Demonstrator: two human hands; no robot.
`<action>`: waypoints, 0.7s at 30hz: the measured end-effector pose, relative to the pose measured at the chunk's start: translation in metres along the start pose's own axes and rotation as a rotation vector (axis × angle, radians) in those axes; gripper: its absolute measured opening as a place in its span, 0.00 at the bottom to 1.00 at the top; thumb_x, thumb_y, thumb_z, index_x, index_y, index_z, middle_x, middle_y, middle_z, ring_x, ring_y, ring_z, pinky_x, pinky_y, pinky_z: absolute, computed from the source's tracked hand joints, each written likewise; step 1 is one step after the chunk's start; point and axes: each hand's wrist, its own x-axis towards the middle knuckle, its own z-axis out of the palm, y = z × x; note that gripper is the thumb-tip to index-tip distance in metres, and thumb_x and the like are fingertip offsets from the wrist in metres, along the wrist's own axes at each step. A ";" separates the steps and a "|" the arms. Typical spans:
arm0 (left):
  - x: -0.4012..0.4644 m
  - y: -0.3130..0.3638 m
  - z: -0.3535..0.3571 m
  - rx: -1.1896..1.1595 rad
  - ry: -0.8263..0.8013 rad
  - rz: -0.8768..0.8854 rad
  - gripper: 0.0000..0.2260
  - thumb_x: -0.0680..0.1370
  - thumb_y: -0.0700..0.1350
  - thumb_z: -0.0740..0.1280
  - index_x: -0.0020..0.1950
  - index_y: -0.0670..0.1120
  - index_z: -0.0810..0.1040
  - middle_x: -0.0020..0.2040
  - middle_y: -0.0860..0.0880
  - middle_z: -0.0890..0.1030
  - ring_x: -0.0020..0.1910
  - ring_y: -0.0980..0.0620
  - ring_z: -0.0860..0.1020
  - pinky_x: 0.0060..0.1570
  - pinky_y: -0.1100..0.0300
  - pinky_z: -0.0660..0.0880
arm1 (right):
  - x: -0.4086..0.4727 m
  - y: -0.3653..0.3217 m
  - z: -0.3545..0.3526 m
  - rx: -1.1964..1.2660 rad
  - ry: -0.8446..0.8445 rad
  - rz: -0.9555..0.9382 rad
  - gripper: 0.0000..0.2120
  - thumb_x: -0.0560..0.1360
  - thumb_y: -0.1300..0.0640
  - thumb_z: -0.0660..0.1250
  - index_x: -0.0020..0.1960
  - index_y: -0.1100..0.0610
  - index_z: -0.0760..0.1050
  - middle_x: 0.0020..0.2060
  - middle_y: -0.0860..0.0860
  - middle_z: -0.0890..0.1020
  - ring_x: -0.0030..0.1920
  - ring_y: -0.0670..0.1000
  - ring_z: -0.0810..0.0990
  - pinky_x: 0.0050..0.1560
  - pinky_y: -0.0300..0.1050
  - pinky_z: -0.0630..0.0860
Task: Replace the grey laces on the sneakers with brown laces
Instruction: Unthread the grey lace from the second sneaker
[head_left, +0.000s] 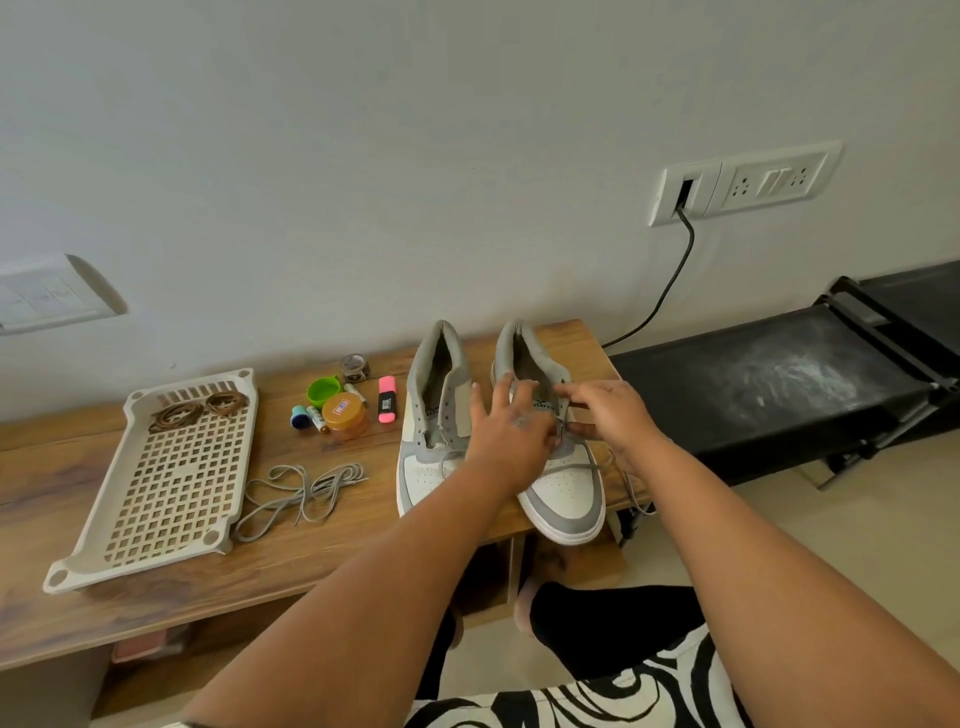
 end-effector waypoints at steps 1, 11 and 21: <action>0.002 -0.001 0.001 -0.038 0.007 -0.004 0.12 0.81 0.57 0.62 0.58 0.55 0.80 0.75 0.49 0.63 0.78 0.42 0.49 0.74 0.34 0.42 | 0.001 0.003 -0.002 -0.073 0.003 -0.036 0.10 0.79 0.57 0.66 0.58 0.55 0.82 0.52 0.48 0.82 0.54 0.48 0.80 0.55 0.48 0.80; -0.003 -0.029 -0.063 -2.183 0.131 -0.316 0.08 0.82 0.45 0.62 0.48 0.43 0.78 0.52 0.48 0.83 0.52 0.52 0.82 0.54 0.56 0.77 | 0.002 0.003 -0.002 -0.318 0.020 -0.146 0.18 0.73 0.61 0.73 0.62 0.52 0.80 0.55 0.47 0.77 0.56 0.47 0.75 0.56 0.39 0.73; -0.009 -0.035 -0.031 -0.242 0.280 -0.096 0.09 0.76 0.54 0.69 0.50 0.51 0.76 0.50 0.54 0.78 0.51 0.53 0.76 0.55 0.55 0.71 | 0.000 0.003 -0.003 -0.189 -0.076 -0.073 0.18 0.75 0.64 0.71 0.62 0.51 0.79 0.54 0.46 0.78 0.57 0.49 0.77 0.54 0.44 0.80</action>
